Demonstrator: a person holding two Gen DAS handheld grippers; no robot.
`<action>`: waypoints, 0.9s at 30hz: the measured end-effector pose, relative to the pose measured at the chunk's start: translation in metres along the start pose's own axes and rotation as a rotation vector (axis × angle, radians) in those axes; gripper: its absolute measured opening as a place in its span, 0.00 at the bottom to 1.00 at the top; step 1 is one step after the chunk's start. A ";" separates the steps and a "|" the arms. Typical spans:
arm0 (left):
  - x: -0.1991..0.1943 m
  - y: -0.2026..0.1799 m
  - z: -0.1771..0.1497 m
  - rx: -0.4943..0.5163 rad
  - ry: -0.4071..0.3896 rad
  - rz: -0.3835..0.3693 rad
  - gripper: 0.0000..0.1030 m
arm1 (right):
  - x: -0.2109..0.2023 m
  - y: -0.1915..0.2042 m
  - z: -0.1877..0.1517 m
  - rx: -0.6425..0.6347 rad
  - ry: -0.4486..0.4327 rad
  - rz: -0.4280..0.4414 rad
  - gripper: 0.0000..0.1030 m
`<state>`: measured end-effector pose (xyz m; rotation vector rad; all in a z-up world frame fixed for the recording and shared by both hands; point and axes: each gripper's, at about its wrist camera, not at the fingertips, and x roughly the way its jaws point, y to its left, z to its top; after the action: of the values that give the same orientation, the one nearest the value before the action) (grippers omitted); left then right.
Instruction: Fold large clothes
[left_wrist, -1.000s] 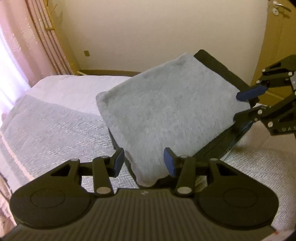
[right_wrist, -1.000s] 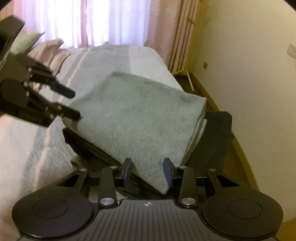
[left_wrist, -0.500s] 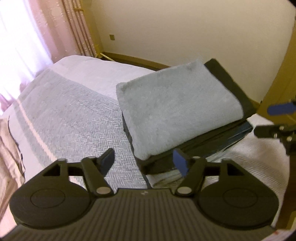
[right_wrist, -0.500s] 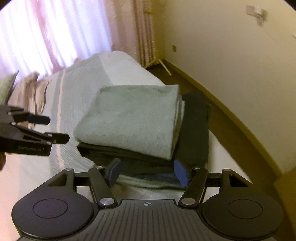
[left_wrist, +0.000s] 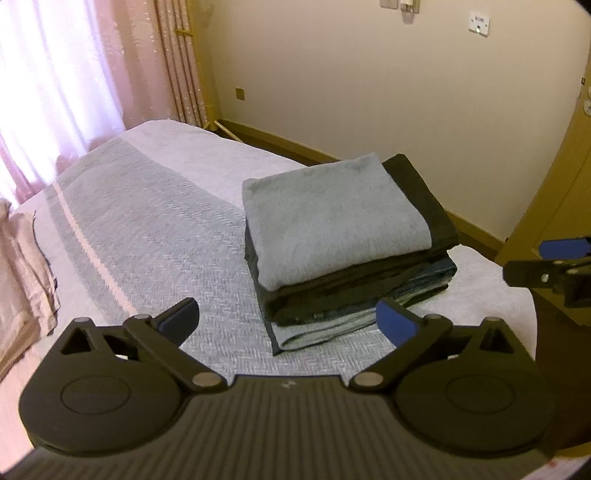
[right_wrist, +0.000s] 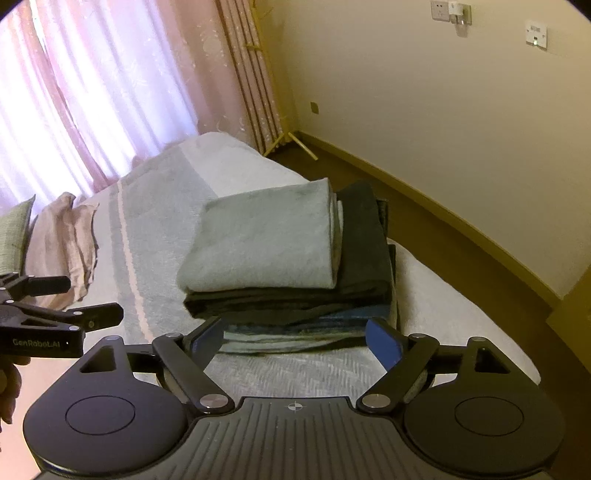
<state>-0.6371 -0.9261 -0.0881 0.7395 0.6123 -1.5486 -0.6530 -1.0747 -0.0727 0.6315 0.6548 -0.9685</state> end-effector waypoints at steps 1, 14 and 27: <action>-0.006 0.001 -0.004 -0.009 -0.008 0.006 0.99 | -0.006 0.002 -0.002 -0.006 -0.001 -0.003 0.80; -0.075 0.011 -0.042 -0.139 -0.043 -0.009 0.99 | -0.054 0.042 -0.029 -0.018 0.005 0.004 0.80; -0.105 0.014 -0.060 -0.187 -0.027 0.026 0.99 | -0.072 0.057 -0.046 -0.030 0.030 0.025 0.80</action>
<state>-0.6123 -0.8136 -0.0472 0.5822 0.7136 -1.4525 -0.6423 -0.9788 -0.0379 0.6275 0.6859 -0.9259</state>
